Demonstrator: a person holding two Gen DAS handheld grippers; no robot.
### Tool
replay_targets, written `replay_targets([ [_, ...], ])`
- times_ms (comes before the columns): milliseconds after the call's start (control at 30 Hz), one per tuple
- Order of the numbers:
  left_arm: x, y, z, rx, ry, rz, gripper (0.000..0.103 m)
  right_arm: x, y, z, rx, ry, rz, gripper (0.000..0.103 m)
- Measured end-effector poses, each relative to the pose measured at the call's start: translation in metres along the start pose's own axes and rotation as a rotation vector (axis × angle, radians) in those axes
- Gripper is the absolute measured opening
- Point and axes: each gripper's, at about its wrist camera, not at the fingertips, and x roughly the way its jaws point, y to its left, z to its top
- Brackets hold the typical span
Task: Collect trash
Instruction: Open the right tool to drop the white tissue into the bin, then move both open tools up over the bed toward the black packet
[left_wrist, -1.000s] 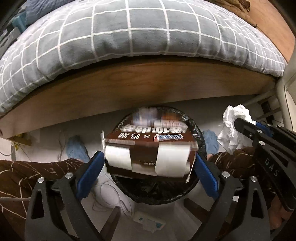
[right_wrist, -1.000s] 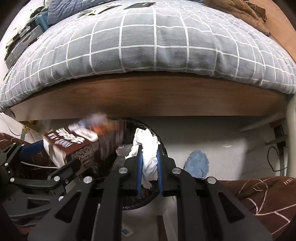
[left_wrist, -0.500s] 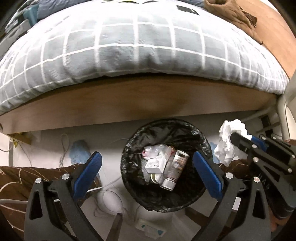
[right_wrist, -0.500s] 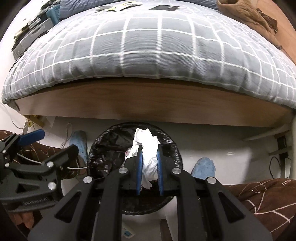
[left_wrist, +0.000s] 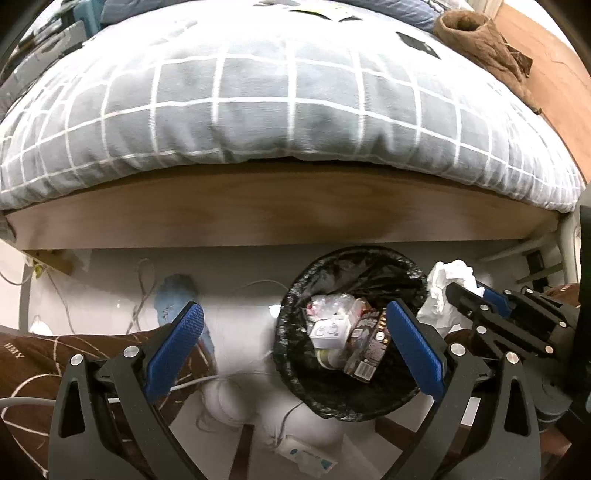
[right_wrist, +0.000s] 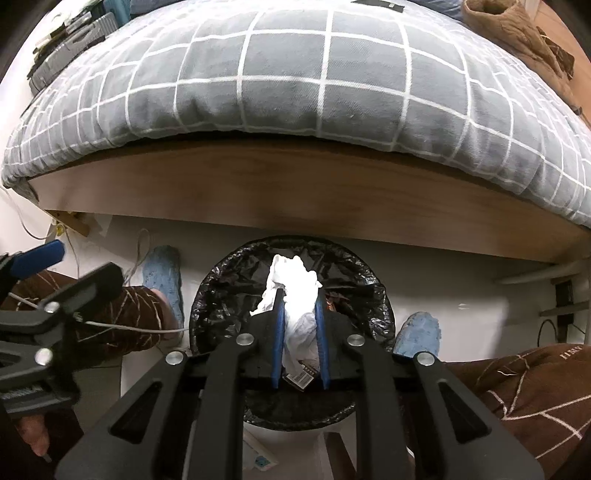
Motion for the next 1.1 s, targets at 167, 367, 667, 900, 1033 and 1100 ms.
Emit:
replay_targets([
  [167,-0.001,0.003,0.001,-0.001,-0.004,0.011,0.097,-0.003,-0.002,-0.001,-0.004,-0.023,-0.014,0.031],
  [367,-0.008,-0.003,0.003,0.009,-0.030,0.021,0.097,-0.020,-0.013,0.001,-0.008,-0.100,-0.049,0.053],
  [667,-0.026,-0.018,0.009,0.030,-0.104,0.031,0.097,-0.057,-0.040,0.009,0.030,-0.229,-0.092,0.074],
  [900,-0.032,-0.021,0.026,0.046,-0.150,0.035,0.097,-0.081,-0.053,0.024,0.078,-0.352,-0.148,0.094],
  [1033,-0.036,-0.018,0.044,0.042,-0.177,0.045,0.097,-0.081,-0.061,0.041,0.083,-0.363,-0.139,0.095],
  [1100,-0.037,-0.015,0.055,0.028,-0.190,0.035,0.097,-0.085,-0.065,0.050,0.098,-0.383,-0.129,0.095],
])
